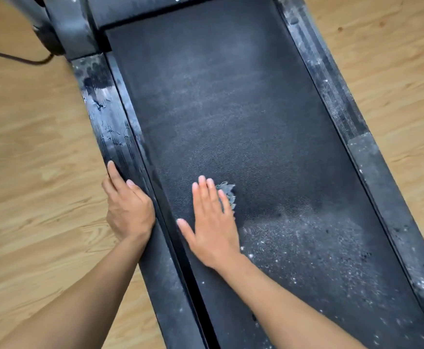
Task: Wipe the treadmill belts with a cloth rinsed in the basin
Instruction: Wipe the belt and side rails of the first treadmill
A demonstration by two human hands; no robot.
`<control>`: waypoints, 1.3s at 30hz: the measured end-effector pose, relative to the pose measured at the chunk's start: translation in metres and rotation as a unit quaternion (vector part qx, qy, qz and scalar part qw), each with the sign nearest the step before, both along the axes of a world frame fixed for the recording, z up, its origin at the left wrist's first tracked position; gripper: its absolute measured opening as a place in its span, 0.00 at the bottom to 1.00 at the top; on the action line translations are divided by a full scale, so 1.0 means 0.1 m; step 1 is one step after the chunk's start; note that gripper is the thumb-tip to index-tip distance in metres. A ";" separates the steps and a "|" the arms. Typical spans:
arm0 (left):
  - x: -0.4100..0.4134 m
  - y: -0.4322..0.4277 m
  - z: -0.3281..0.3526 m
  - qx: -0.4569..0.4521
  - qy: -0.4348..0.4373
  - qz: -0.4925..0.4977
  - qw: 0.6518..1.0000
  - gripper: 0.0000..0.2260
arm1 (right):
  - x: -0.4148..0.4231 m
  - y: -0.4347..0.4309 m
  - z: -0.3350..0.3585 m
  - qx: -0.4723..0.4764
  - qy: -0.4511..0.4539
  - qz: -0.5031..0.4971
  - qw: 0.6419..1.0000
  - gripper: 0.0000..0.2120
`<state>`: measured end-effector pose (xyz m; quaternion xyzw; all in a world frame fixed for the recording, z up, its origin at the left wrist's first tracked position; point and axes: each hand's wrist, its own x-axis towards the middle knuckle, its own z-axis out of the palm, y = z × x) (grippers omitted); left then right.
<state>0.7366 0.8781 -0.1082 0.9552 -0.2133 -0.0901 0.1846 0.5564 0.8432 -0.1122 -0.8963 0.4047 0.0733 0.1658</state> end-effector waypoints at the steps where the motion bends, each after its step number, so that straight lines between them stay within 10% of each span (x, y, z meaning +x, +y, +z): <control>1: -0.01 0.00 0.01 0.001 -0.001 0.003 1.000 0.26 | 0.08 0.11 -0.01 0.000 0.000 0.023 1.000 0.39; 11: 0.00 0.01 0.03 -0.006 0.008 0.000 1.000 0.26 | 0.11 0.30 0.13 0.141 -0.096 0.138 0.976 0.30; 16: 0.02 0.02 0.03 -0.008 0.010 0.001 1.000 0.27 | -0.06 -0.48 0.39 0.046 -0.078 0.306 0.948 0.29; 21: 0.02 0.05 0.01 -0.026 0.002 -0.011 1.000 0.27 | -0.13 -0.83 0.72 0.294 0.055 0.140 0.944 0.11; 27: 0.04 0.05 -0.08 -0.006 -0.020 -0.022 1.000 0.26 | -0.52 -0.99 1.48 0.398 -0.020 -0.015 0.917 0.02; 31: 0.03 -0.10 0.16 0.017 0.073 0.040 0.996 0.27 | -0.78 -1.00 1.70 0.530 -0.257 -0.203 0.782 0.06; 33: -0.03 -0.28 0.43 -0.041 0.092 -0.083 0.991 0.22 | -0.94 -0.98 1.69 0.549 -0.343 -0.257 0.718 0.07; 39: -0.59 -0.59 1.61 -0.169 0.106 -0.584 0.787 0.22 | -1.39 -0.88 1.57 0.572 -0.463 -0.361 0.573 0.12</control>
